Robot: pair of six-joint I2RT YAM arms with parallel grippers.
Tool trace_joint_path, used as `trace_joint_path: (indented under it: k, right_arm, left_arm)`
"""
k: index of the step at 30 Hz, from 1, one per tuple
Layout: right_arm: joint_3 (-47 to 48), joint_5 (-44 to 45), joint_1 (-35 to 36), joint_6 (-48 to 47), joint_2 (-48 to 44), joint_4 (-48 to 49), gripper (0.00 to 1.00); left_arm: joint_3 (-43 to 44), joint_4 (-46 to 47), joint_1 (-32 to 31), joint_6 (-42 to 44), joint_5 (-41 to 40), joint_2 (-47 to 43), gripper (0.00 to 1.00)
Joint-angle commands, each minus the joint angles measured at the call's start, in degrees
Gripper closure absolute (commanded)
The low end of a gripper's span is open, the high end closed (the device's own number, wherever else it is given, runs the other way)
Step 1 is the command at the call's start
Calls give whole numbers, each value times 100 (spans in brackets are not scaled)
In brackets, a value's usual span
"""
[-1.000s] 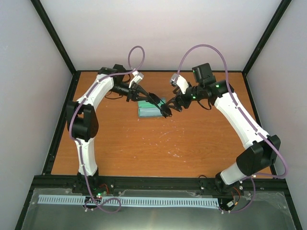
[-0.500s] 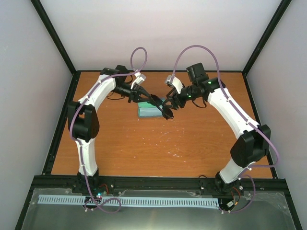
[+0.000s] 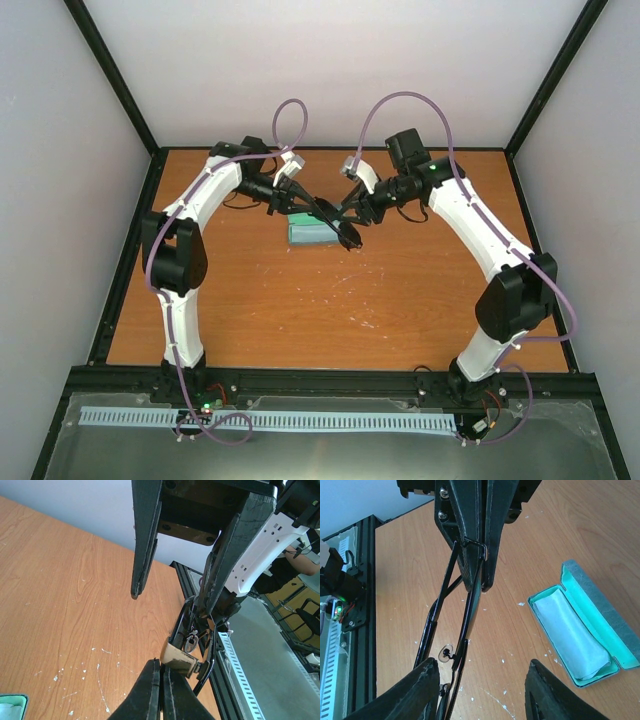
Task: Organize the sunglasses
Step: Fold the sunglasses.
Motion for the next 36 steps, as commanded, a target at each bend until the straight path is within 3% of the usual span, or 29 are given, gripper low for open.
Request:
trace_joint_path:
  k: [1, 15, 18, 21, 24, 30, 36]
  right_arm:
    - [124, -109, 5, -70, 84, -185, 55]
    - [194, -126, 102, -90, 257, -312, 74]
    - [198, -158, 112, -108, 277, -340, 82]
    - [220, -242, 120, -168, 305, -418, 96]
    - [236, -295, 130, -212, 314, -490, 97]
    - [250, -242, 148, -378, 335, -597, 97]
    - [255, 66, 148, -660, 391, -685, 97]
  left_arm:
    - [85, -69, -39, 241, 184, -154, 99]
    - [138, -65, -65, 283, 175, -141, 99]
    - [132, -64, -71, 294, 172, -144, 99]
    - [139, -63, -82, 304, 184, -131, 99]
    - [147, -64, -91, 305, 193, -123, 99]
    - [135, -39, -91, 266, 154, -113, 87]
    - [108, 125, -55, 85, -99, -160, 18]
